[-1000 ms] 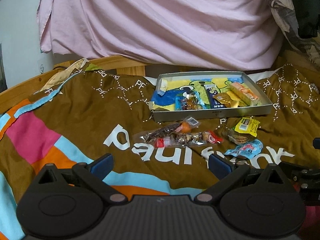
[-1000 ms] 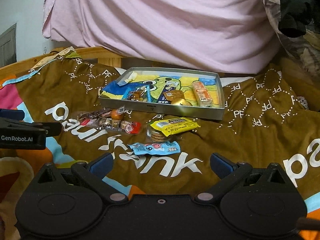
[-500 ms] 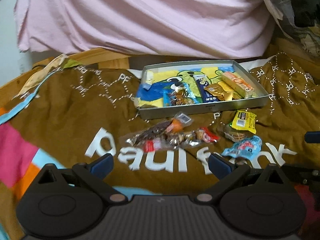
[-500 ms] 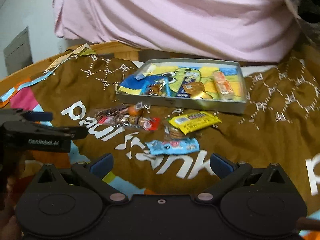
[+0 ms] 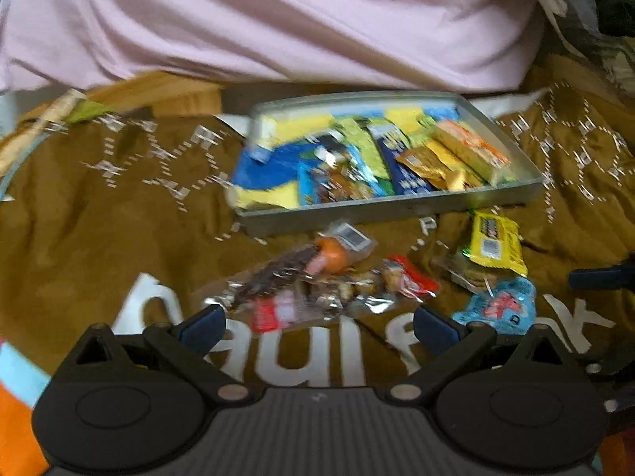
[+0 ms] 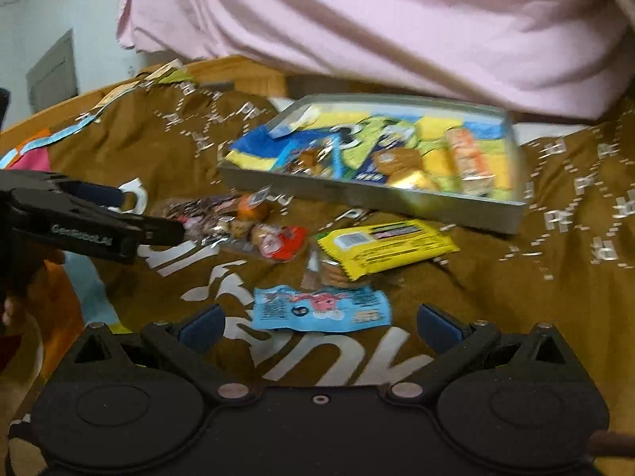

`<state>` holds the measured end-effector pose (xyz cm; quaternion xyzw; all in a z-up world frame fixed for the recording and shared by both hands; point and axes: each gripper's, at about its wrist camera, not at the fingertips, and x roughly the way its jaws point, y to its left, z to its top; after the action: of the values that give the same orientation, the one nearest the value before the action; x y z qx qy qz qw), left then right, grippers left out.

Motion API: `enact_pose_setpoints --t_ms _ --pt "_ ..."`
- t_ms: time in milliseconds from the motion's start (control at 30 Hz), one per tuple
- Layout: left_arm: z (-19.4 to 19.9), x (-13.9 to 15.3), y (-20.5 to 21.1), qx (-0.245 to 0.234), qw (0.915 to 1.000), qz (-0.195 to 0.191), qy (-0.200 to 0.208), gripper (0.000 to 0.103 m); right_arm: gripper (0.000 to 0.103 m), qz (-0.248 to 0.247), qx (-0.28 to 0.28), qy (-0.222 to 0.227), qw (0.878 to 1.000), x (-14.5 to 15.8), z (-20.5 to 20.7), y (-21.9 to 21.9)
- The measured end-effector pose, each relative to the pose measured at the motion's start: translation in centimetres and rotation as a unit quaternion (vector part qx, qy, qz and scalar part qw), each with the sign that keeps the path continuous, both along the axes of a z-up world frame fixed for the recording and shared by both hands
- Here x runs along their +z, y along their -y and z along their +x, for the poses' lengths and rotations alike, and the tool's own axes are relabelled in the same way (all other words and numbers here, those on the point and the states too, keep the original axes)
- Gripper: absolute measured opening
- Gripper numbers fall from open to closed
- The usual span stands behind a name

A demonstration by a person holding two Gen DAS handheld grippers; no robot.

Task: Organize snacks
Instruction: 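Move both tools toward the remaining snacks beside the tray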

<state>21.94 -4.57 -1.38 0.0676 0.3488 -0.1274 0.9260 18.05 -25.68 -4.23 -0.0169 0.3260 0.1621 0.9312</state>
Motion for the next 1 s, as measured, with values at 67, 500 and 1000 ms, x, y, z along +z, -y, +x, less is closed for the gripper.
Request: enact_pose_setpoints --t_ms 67,500,1000 --pt "1.0 -0.2 0.2 -0.014 0.9997 -0.005 -0.021 0.103 0.102 0.008 0.002 -0.004 1.000 -0.4 0.8 0.0" --pt "6.7 -2.3 1.6 -0.050 0.9957 0.027 -0.073 0.103 0.082 0.063 -0.047 -0.023 0.997 -2.5 5.7 2.1" --pt "8.4 -2.1 4.0 -0.251 0.9565 0.101 -0.110 0.102 0.060 0.057 -0.048 -0.019 0.997 -2.2 6.3 1.8"
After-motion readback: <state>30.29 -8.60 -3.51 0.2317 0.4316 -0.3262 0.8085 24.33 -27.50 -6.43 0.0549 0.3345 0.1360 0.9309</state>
